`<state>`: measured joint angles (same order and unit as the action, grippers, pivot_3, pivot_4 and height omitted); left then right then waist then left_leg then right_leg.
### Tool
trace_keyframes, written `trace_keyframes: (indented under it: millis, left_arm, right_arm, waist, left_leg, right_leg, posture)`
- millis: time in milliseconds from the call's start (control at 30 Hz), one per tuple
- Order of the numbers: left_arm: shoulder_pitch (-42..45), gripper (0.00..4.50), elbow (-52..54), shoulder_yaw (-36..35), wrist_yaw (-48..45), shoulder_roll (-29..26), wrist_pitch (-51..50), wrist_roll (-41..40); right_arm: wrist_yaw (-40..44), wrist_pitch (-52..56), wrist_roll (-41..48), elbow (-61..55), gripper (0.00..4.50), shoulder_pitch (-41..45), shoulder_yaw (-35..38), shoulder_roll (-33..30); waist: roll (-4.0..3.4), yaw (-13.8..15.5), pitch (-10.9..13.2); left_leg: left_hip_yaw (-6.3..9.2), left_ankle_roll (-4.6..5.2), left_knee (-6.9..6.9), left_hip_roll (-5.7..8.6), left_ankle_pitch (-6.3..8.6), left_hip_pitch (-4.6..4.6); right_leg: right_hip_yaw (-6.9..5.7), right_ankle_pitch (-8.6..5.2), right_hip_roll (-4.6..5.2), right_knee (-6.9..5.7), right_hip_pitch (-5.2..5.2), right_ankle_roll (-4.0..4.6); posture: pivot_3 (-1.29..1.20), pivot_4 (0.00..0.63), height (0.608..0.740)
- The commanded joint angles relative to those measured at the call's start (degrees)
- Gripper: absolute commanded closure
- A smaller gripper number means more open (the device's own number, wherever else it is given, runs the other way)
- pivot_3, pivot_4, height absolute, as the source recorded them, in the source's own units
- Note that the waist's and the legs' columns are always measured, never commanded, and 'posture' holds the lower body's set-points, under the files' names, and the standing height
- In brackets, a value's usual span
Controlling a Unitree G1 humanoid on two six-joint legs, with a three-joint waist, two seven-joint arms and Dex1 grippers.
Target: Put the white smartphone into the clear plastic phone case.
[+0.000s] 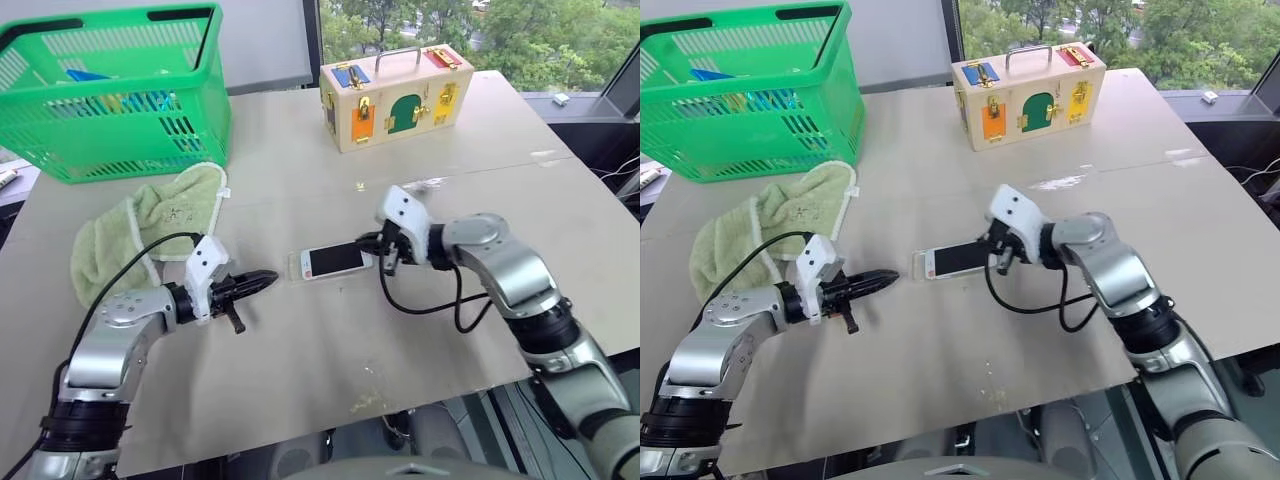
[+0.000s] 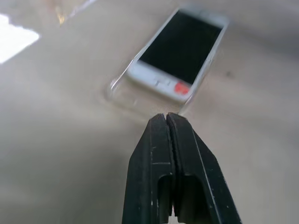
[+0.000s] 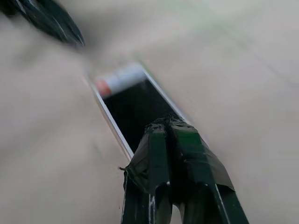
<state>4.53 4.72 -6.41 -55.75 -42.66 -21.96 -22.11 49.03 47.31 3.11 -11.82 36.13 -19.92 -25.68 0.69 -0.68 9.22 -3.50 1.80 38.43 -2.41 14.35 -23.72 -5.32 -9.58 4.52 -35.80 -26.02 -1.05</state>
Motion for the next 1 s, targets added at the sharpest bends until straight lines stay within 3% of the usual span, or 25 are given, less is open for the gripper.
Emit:
trace_keyframes:
  millis: [33, 433, 833, 1000]
  left_arm:
    - [2.04, 4.46, -0.54, 1.55, 0.15, -0.28, 0.18, 1.56]
    - [7.70, 4.46, -4.61, 6.37, 1.48, 0.72, -1.33, 5.47]
    - [7.68, 4.46, -6.50, 6.86, 0.59, 1.05, 0.31, 5.96]
    - [7.64, 4.46, -7.54, 6.87, 0.35, 1.26, 1.27, 6.12]
  right_arm:
    - [-2.87, 0.36, -1.87, -2.70, 4.50, -0.43, -0.51, -1.46]
    - [-4.85, -0.76, -5.58, 2.98, 4.50, 2.77, -7.13, 0.48]
    - [3.24, -8.67, -8.63, 9.83, 4.50, 9.50, -17.60, 3.12]
    - [5.03, -12.77, -10.06, 14.46, 4.50, 11.28, -18.75, 5.55]
  waist:
    - [0.03, -0.17, 0.03]
    - [0.07, 0.14, 0.06]
    - [0.06, 0.04, 0.06]
    - [0.06, -0.15, 0.04]
  left_leg:
    - [0.00, 0.00, 0.00, 0.00, 0.00, 0.00]
    - [0.03, 0.01, 0.05, 0.02, -0.01, -0.01]
    - [0.19, 0.02, 0.10, 0.03, -0.01, 0.01]
    - [0.24, 0.02, 0.10, 0.02, -0.01, 0.18]
  right_leg:
    - [0.01, 0.00, 0.00, -0.01, 0.00, 0.00]
    - [0.00, 0.12, 0.00, -0.04, 0.01, -0.20]
    - [-0.01, 0.13, -0.01, -0.08, 0.05, -0.21]
    - [-0.03, 0.10, -0.05, -0.11, 0.22, -0.14]
  posture:
    - [0.00, 0.150, 0.740]
    - [0.00, 0.150, 0.740]
    - [0.00, 0.150, 0.740]
    - [0.00, 0.150, 0.740]
